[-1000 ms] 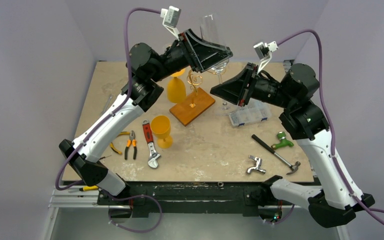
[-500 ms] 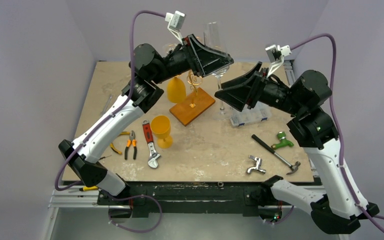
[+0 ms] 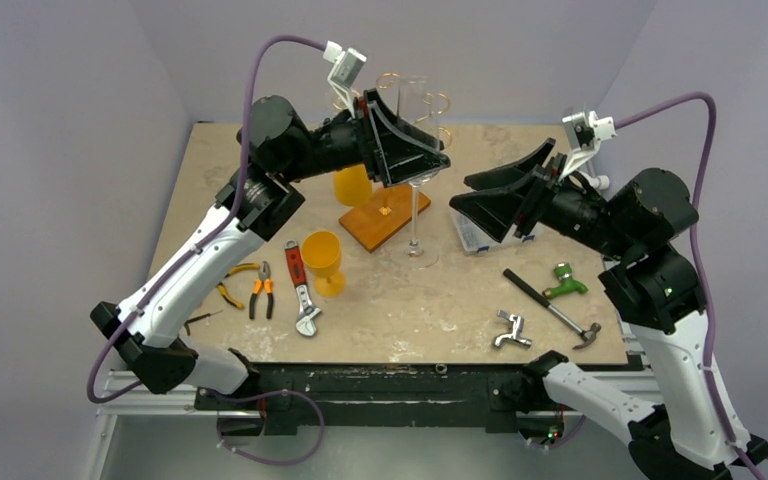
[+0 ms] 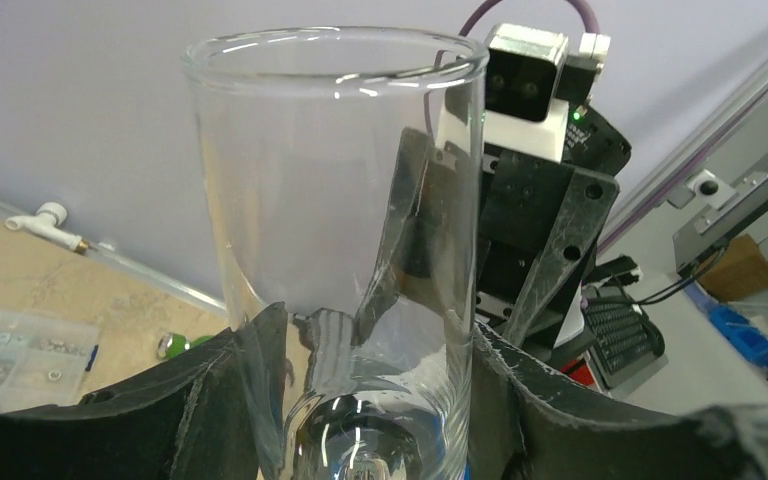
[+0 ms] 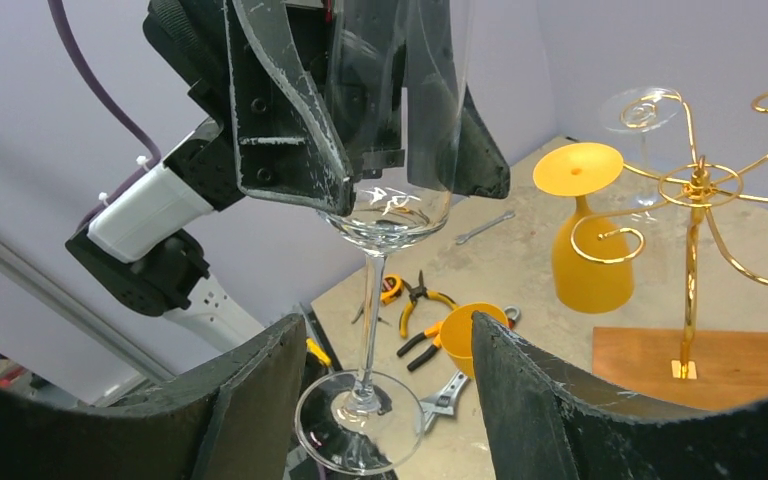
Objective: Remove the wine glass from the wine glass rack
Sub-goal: Place the wine glass at the center of the board.
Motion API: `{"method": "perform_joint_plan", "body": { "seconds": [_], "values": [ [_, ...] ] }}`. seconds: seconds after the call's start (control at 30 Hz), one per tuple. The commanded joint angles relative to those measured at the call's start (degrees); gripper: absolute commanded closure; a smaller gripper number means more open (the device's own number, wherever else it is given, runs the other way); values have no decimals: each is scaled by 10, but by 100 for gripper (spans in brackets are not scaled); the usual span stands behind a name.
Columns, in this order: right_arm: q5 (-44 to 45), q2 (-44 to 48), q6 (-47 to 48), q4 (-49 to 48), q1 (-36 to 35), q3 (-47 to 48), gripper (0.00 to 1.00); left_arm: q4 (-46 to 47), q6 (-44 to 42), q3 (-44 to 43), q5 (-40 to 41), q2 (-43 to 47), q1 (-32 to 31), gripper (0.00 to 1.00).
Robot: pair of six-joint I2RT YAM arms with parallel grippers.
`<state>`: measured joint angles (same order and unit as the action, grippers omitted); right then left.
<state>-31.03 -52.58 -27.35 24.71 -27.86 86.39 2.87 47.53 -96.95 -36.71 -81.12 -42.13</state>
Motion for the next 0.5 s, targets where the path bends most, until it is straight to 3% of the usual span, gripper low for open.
{"method": "perform_joint_plan", "body": {
  "seconds": [0.0, 0.47],
  "values": [
    [22, 7, 30, 6, 0, 7, 38, -22, -48, -2, -45, 33, 3, 100],
    [-32, -37, -7, -72, 0, 56, 25, -40, -44, 6, -156, 39, 0, 100]
  ]
}}
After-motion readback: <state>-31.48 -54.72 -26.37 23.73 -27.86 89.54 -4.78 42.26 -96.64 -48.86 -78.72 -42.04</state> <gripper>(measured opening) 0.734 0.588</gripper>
